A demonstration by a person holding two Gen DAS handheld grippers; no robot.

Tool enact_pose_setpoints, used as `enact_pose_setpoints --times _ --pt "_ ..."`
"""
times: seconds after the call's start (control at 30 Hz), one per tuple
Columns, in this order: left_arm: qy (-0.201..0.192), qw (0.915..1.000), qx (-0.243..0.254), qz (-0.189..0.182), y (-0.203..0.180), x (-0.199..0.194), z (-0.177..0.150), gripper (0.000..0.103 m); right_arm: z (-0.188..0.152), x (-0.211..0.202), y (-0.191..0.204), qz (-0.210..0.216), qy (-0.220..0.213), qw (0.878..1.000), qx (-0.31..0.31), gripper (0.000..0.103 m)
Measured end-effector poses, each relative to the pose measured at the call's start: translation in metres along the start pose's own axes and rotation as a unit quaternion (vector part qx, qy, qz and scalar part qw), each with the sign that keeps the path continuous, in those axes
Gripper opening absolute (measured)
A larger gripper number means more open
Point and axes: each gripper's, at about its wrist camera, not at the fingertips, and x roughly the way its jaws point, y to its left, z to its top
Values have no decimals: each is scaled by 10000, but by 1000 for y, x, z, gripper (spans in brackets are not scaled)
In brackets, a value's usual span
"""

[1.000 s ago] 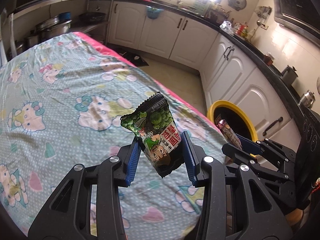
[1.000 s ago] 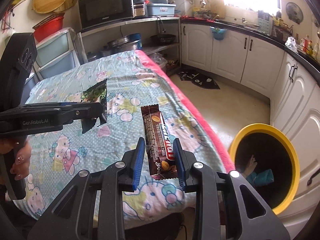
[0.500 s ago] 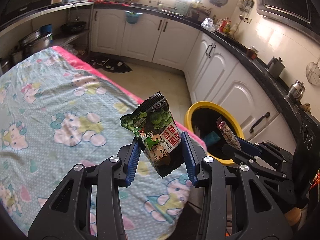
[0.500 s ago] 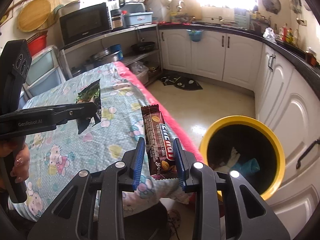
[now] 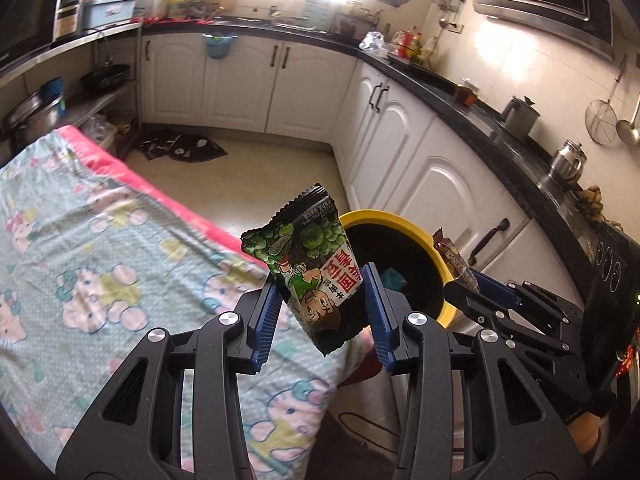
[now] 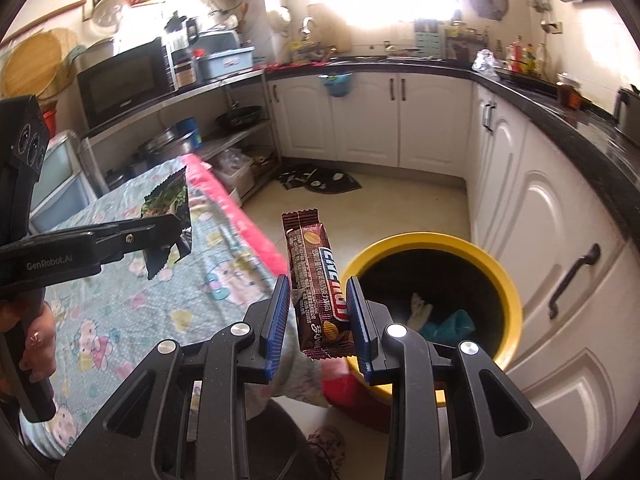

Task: Collect trash
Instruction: 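Lift the snack bag and chocolate bar and carry them over the yellow bin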

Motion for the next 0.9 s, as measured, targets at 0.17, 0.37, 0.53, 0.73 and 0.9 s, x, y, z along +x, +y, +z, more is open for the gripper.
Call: enact_pose_setpoints --times 0.17,0.37,0.53,0.73,0.9 --pt "-13 9998 181 -97 -19 9 9 33 0 -8 -18 -200 -106 9996 176 28" --pt "-6 9990 378 -255 -41 23 21 33 0 -16 -41 -482 -213 9979 364 28" --pt "55 9980 510 -377 -57 36 27 33 -3 -17 -60 -704 -256 9958 524 28" --pt "174 9966 636 -488 -72 57 30 33 -7 -16 -80 -922 -267 9929 704 28" --pt "284 9954 707 -583 -81 78 32 33 -10 -11 -92 -1041 -247 9909 822 28"
